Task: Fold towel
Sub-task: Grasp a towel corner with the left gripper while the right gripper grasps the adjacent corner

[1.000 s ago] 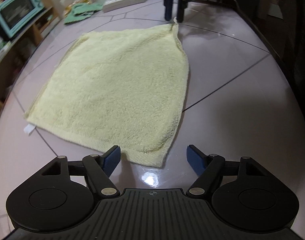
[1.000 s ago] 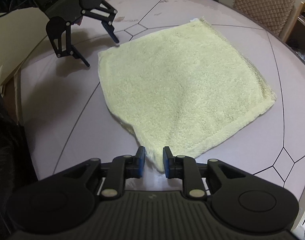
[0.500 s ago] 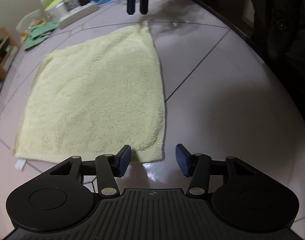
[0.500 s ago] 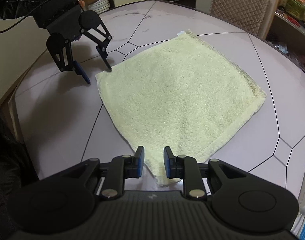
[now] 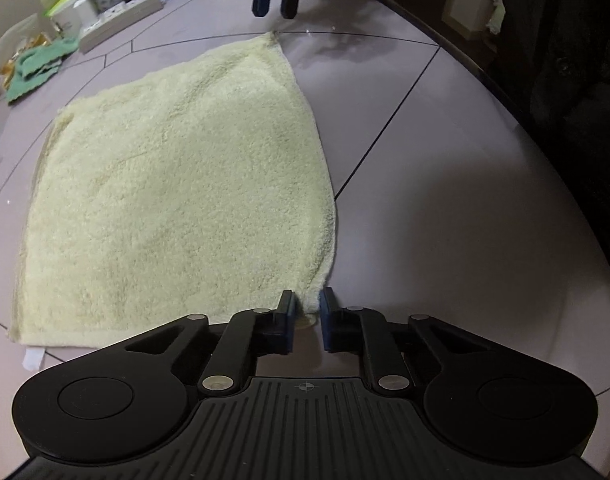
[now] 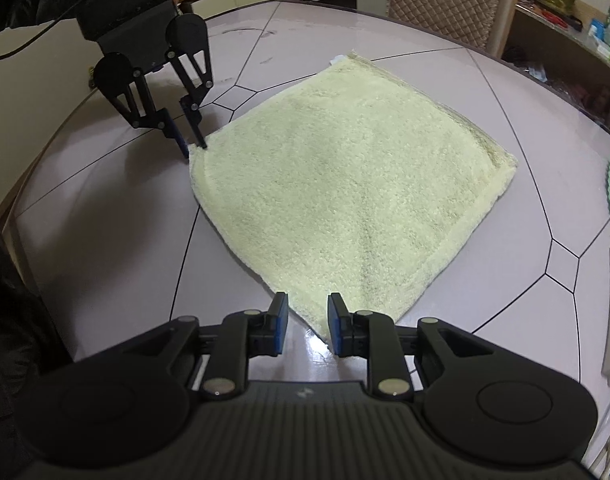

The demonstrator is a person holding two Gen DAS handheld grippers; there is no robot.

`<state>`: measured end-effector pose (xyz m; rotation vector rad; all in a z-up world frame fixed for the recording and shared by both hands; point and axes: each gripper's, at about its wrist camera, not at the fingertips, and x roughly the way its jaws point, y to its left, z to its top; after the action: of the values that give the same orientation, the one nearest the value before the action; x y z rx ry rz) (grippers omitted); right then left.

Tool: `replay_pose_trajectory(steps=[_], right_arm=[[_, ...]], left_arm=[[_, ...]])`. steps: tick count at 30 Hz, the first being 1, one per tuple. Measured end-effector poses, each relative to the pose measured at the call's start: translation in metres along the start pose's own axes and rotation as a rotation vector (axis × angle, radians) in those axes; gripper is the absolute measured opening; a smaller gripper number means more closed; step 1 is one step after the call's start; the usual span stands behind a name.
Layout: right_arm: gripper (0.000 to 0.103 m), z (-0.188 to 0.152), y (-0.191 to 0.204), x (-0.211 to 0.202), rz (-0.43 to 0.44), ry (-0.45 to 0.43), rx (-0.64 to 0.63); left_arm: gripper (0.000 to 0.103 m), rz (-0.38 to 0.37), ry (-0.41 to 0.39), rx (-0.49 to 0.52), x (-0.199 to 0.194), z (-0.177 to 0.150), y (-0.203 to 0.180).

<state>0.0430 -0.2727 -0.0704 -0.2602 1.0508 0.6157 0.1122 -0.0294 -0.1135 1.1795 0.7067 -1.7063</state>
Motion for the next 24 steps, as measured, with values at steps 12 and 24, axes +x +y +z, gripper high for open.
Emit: replay_pose_trajectory(steps=[12, 24], right_arm=[[0.035, -0.008, 0.007, 0.019, -0.051, 0.075, -0.176], [0.028, -0.02, 0.021, 0.051, -0.095, 0.143, -0.482]], left_arm=[[0.005, -0.016, -0.002, -0.021, -0.005, 0.004, -0.003], [0.005, -0.016, -0.016, -0.113, -0.013, 0.005, 0.0]])
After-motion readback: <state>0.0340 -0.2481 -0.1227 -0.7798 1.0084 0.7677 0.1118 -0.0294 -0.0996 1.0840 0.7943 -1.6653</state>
